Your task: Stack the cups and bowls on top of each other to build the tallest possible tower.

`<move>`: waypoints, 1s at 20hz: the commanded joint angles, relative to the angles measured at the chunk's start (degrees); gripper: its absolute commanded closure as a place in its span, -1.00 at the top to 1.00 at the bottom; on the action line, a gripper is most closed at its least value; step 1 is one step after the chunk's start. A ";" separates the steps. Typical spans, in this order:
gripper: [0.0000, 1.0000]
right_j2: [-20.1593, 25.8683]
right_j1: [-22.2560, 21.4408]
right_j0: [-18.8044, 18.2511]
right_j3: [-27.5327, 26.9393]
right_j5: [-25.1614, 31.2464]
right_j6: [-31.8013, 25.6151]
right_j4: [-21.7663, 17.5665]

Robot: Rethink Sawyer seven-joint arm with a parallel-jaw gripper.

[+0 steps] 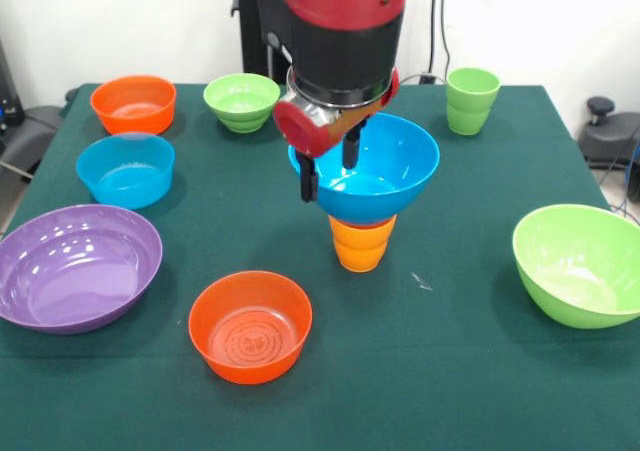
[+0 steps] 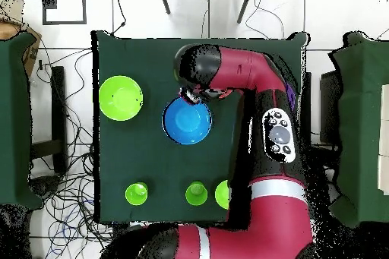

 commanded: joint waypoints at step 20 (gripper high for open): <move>1.00 -0.67 -0.70 1.85 -16.45 20.69 5.42 -2.65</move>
